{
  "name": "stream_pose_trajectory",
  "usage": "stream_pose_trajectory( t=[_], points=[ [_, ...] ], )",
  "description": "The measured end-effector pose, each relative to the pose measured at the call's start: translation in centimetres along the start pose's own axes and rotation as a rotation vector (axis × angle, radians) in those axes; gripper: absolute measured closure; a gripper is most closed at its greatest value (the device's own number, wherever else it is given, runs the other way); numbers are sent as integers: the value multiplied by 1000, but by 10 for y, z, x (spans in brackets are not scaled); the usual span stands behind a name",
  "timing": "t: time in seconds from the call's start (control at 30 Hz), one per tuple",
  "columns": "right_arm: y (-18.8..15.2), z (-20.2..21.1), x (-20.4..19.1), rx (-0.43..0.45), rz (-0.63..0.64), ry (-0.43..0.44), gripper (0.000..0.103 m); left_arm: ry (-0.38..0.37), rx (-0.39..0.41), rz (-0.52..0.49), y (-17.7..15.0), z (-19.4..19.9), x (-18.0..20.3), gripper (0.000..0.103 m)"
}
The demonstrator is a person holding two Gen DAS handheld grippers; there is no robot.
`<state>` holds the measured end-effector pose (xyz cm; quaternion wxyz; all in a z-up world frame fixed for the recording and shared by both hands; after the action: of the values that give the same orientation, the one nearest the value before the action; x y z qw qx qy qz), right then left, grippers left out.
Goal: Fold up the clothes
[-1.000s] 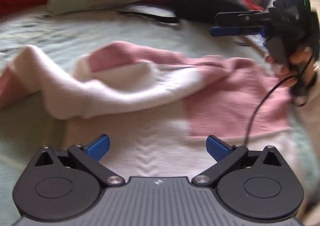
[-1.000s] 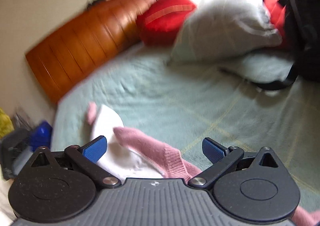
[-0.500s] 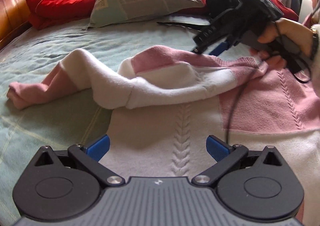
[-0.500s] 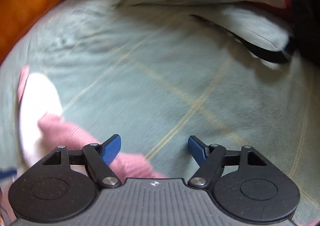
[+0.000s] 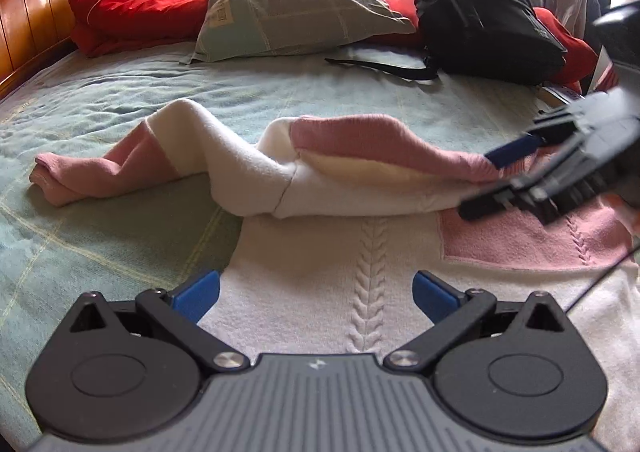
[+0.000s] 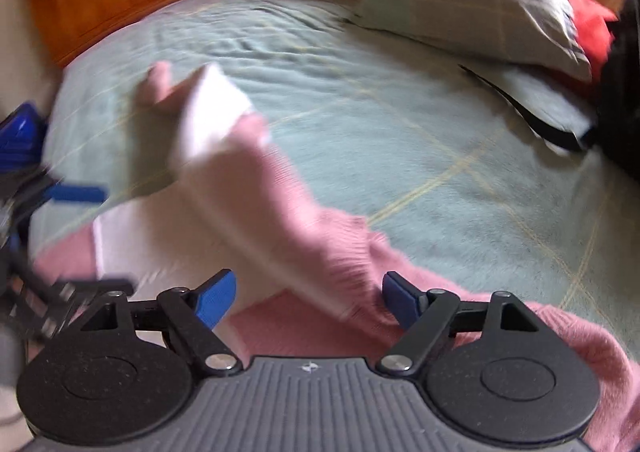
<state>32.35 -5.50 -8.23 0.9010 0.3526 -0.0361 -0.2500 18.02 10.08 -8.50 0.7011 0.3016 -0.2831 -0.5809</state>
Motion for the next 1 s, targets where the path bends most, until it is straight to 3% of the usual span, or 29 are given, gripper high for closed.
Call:
stream_pose_trajectory(
  t=[0.17,0.3,0.5,0.67,0.83,0.93,1.0],
  points=[
    [-12,5,-17,-47,18,92,18,-9,-4,11,-3,2,0,1],
    [9,18,-7,36,23,76,18,-31,-2,11,-2,3,2,1],
    [28,33,40,106,-100,-48,16,-162,45,-34,36,4,8,1],
    [-12,51,75,96,-193,-143,15,-318,89,-132,92,-22,34,1],
    [-29,80,114,144,-227,-273,15,-395,21,-198,114,-75,70,1],
    [-20,91,154,185,-256,-360,7,-439,-84,-135,108,-100,75,1],
    [-22,76,189,146,-369,-314,7,-474,-134,-105,99,-103,74,1]
  ],
)
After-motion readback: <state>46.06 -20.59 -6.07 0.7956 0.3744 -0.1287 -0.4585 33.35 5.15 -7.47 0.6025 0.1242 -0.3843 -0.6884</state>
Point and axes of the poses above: each gripper's, at about its wrist camera, not at the fingertips, and z roughly against the way its jaws point, x to its right, y to its top, the point moved 6 cm from there along -z, roughly the way its jaws point, and after that the axes turned 6 degrees about x, right-handed, at the moved point
